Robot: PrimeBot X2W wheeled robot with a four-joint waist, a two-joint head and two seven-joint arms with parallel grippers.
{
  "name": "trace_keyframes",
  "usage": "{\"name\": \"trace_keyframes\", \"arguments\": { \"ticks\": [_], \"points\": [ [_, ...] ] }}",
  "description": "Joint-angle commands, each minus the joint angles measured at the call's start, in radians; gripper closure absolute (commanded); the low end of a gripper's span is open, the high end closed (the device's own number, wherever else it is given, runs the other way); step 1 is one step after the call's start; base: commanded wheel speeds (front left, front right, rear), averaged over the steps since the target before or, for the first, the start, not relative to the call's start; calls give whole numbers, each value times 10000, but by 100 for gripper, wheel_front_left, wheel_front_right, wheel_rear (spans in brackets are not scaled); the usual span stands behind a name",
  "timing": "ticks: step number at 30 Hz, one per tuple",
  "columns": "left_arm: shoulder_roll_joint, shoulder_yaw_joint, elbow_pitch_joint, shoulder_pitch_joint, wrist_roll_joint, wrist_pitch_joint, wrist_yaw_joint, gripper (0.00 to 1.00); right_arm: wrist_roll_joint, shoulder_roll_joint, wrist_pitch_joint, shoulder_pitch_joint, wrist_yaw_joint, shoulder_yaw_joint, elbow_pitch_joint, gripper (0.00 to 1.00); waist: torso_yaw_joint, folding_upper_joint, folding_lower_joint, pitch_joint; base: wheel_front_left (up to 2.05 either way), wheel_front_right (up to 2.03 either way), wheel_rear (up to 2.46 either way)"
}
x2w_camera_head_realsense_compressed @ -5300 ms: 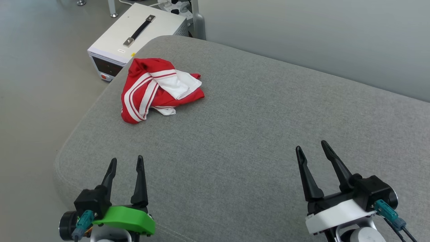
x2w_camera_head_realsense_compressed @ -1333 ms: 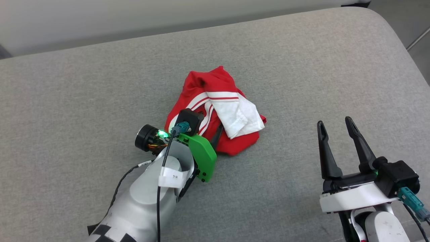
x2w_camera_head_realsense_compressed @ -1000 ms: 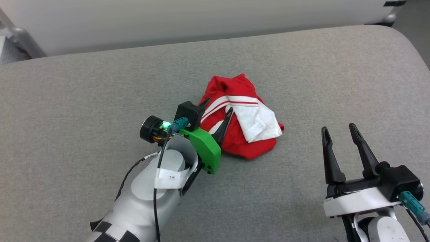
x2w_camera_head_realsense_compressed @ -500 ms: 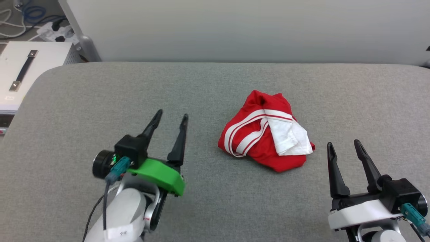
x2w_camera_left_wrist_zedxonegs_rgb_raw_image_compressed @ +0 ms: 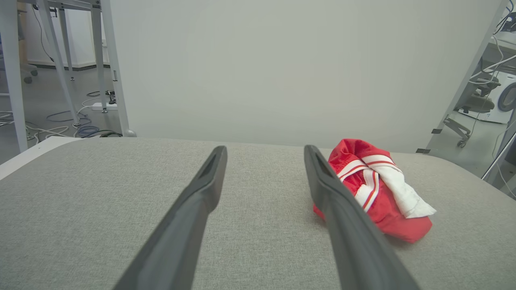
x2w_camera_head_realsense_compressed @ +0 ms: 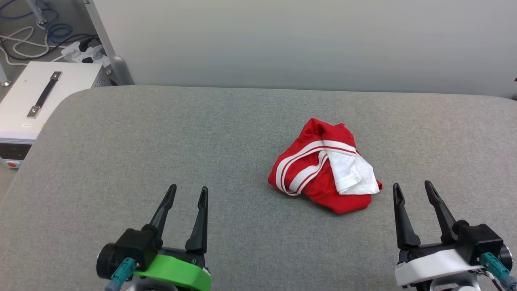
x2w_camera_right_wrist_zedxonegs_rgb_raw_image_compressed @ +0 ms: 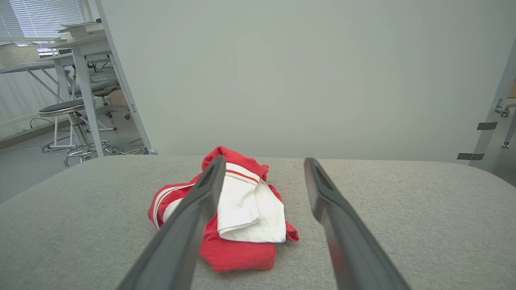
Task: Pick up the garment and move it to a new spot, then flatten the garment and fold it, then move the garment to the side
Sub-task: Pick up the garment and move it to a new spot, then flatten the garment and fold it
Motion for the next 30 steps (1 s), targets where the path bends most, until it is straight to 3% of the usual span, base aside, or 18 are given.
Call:
{"name": "trace_keyframes", "arguments": {
  "ticks": [1, 8, 22, 26, 30],
  "points": [
    [-139, 142, -49, 205, 168, -56, -191, 0, 45, -3, -47, 114, -11, 9, 16, 0, 3, 0, 0, -7, 0, 0, 0],
    [-475, 653, -27, 327, 896, -56, -817, 0, 41, -3, -47, 28, -11, 35, 25, 0, -24, 0, 0, 40, 0, 0, 0],
    [-793, 688, 202, 207, 1281, -56, -1119, 0, 538, -75, -17, -94, -11, 38, 399, 0, -78, 0, 0, 297, 0, 0, 0],
    [-829, 677, 230, 142, 1317, -57, -1134, 0, 924, -427, 895, -345, -11, 303, 538, 0, 7, 0, 0, 453, 0, 0, 0],
    [-897, 705, 255, 26, 944, -57, -1142, 0, 1878, -1121, 3496, -981, -11, 933, 325, 0, 86, 0, 0, 696, 0, 0, 0]
  ]
}}
